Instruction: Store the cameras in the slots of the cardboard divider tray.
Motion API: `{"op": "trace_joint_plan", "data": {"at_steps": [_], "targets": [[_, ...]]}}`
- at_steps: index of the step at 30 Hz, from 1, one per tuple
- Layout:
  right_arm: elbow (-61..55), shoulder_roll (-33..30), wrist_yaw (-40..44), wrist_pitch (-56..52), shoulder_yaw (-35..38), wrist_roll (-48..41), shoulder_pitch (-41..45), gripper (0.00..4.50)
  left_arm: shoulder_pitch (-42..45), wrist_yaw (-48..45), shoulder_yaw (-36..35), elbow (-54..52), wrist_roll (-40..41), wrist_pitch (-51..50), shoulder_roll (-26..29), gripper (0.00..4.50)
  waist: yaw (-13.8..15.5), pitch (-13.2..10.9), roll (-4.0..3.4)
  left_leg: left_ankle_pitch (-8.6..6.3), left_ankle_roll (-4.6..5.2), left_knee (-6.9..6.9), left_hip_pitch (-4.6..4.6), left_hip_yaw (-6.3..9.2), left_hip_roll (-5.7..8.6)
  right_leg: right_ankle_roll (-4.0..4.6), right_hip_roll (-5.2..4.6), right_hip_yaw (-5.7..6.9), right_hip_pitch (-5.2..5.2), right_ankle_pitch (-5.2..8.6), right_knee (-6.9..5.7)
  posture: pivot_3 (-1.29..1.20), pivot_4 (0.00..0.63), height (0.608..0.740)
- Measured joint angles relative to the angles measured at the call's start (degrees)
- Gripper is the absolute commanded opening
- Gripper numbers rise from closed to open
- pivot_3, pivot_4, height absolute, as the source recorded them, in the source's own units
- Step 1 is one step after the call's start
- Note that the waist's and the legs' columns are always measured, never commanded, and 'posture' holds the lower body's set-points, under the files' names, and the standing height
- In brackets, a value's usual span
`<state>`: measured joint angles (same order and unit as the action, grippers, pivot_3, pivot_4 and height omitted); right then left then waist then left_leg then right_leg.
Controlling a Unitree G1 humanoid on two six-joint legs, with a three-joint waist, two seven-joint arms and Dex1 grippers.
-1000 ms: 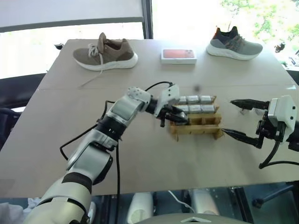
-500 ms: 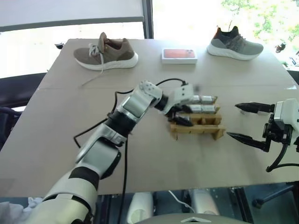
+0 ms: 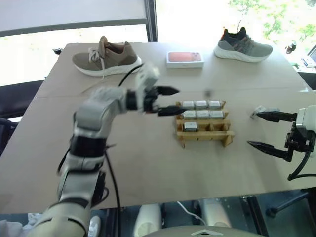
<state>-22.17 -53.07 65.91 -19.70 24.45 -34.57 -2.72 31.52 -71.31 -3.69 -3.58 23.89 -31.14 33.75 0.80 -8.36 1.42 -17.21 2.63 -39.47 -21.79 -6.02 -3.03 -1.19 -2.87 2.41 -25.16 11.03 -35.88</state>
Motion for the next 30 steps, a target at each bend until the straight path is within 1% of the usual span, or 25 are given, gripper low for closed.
{"op": "trace_joint_plan", "data": {"at_steps": [4,7,9,15,18,22,23,24,26,27,29,30], "targets": [[0.43,-0.02,0.41,-0.01,0.16,-0.69,0.9,4.5,-7.51,-2.82,-5.9,-1.55,3.33,5.19,3.8,4.35,0.52,0.01,-0.01,0.0,0.01,-0.06,0.03,0.01,0.06,0.0,-0.12,0.05,0.08,0.01,0.0,0.0,0.15,0.74],[0.92,-0.03,1.04,-0.01,0.18,-0.98,1.05,4.5,-12.63,-4.74,-7.4,-1.68,4.45,7.97,5.6,4.35,0.28,0.01,-0.01,-0.01,0.02,-0.06,0.06,0.01,0.09,0.0,-0.14,0.03,0.11,0.01,0.0,0.0,0.15,0.74],[1.33,-0.03,1.16,-0.04,0.16,-1.15,1.38,4.5,-15.15,-4.99,-7.7,-2.5,5.72,8.27,5.71,4.35,0.22,0.01,-0.01,-0.01,0.02,-0.06,0.05,0.03,0.09,0.0,-0.14,0.05,0.1,0.01,-0.01,0.0,0.15,0.74],[2.06,-0.09,1.24,-0.1,0.14,-1.53,2.93,4.5,-18.17,-4.46,-8.1,-3.32,7.11,9.87,6.97,4.35,0.04,0.02,-0.03,-0.01,0.02,-0.04,0.08,0.03,0.05,0.0,-0.1,0.06,0.1,0.01,-0.03,0.0,0.15,0.74],[2.48,-0.04,1.15,-0.02,0.14,-1.46,2.94,4.5,-19.8,-4.55,-8.02,-3.07,6.69,12.28,7.23,4.35,0.04,0.02,-0.03,-0.01,0.02,-0.04,0.07,0.01,0.05,0.0,-0.1,0.05,0.1,0.01,-0.02,0.0,0.15,0.74],[2.47,0.34,-0.07,-0.04,0.11,-1.32,3.53,4.5,-19.82,-3.91,-8.01,-2.5,6.79,12.75,7.23,4.35,0.06,0.02,-0.02,-0.01,0.02,-0.05,0.08,0.01,0.05,0.0,-0.1,0.06,0.1,0.01,-0.02,0.0,0.15,0.74],[2.76,1.25,-2.64,-0.08,-0.05,-0.03,4.47,4.5,-19.81,-3.22,-8.02,-2.57,6.98,12.56,7.19,4.35,0.03,0.03,-0.01,-0.01,0.02,-0.05,0.08,0.01,0.05,0.0,-0.1,0.05,0.1,0.01,-0.02,0.0,0.15,0.74],[3.67,2.67,-7.83,-0.37,-0.76,2.88,6.43,4.5,-19.79,-2.22,-7.99,-2.96,7.7,11.87,6.97,4.35,-0.03,0.03,-0.01,-0.01,0.01,-0.05,0.1,-0.03,0.04,0.0,-0.11,0.02,0.1,0.01,-0.03,0.0,0.15,0.74],[5.07,5.03,-16.47,-4.28,-1.51,5.49,8.83,4.5,-20.01,-1.01,-7.85,-4.87,8.85,10.66,6.45,4.35,-0.09,0.03,-0.01,0.0,0.01,-0.05,0.08,-0.05,0.04,0.01,-0.11,-0.01,0.08,0.0,-0.05,0.0,0.15,0.74],[5.25,5.62,-18.25,-5.47,-1.64,5.74,9.28,4.5,-20.07,-0.84,-7.78,-5.36,9.19,10.43,6.41,4.35,-0.08,0.03,-0.02,0.0,0.01,-0.05,0.08,-0.06,0.04,0.01,-0.11,-0.01,0.07,0.0,-0.05,0.0,0.15,0.74],[4.22,8.58,-27.75,-13.34,-1.91,7.09,11.21,4.5,-20.54,-0.4,-7.65,-7.45,11.42,8.18,6.5,4.43,-0.08,0.05,-0.01,0.0,-0.01,-0.02,0.05,-0.04,-0.02,0.02,-0.08,0.01,0.03,0.0,-0.08,0.0,0.15,0.74],[3.37,9.3,-33.51,-17.24,-3.5,9.8,11.85,4.5,-20.58,-0.55,-7.53,-8.87,13.17,6.58,6.61,4.43,-0.08,0.04,-0.03,0.0,-0.02,-0.01,0.01,-0.06,-0.02,0.02,-0.09,0.0,-0.03,0.0,-0.08,0.0,0.15,0.74]]}}
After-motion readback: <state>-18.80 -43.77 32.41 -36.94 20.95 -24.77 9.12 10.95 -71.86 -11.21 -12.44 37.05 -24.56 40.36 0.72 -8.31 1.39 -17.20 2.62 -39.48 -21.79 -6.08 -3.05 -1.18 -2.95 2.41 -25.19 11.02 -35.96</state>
